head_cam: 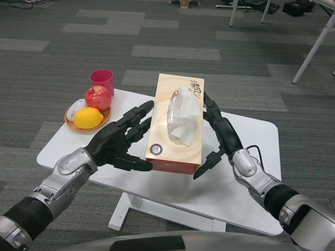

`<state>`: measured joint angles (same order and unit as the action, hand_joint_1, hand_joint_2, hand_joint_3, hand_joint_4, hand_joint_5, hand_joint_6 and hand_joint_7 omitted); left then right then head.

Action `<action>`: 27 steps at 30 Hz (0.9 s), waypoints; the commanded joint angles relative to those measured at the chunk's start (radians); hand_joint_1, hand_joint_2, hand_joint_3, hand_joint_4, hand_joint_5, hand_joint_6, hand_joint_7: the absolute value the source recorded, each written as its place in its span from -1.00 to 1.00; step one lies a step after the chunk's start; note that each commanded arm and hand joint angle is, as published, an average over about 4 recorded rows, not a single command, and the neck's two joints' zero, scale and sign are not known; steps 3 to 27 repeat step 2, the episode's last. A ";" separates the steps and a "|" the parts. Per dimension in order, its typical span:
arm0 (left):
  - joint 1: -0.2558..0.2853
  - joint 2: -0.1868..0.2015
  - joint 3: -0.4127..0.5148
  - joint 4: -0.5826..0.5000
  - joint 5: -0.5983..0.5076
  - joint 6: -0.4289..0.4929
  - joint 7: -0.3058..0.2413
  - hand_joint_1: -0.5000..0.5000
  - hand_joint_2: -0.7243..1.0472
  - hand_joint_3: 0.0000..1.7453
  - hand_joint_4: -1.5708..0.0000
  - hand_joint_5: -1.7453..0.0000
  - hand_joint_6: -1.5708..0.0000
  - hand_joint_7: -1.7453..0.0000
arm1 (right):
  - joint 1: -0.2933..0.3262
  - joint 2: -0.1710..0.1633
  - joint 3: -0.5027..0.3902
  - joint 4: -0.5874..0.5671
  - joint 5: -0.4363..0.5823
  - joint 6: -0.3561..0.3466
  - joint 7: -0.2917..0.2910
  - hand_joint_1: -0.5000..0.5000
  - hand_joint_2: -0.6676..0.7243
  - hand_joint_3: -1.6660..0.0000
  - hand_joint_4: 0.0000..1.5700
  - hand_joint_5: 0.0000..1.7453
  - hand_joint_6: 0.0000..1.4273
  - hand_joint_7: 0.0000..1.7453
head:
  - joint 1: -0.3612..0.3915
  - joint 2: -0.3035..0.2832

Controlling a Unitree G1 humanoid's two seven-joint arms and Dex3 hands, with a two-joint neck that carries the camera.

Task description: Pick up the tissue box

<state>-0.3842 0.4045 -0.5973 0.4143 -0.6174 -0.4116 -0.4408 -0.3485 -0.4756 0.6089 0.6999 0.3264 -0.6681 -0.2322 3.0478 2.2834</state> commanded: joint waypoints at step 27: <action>-0.005 -0.016 -0.006 -0.028 0.005 0.004 -0.009 1.00 0.70 -1.00 1.00 0.88 1.00 1.00 | -0.002 0.015 0.008 -0.047 -0.007 -0.024 0.011 -0.75 -0.45 0.81 -0.82 0.00 -1.00 -0.92 | -0.001 -0.001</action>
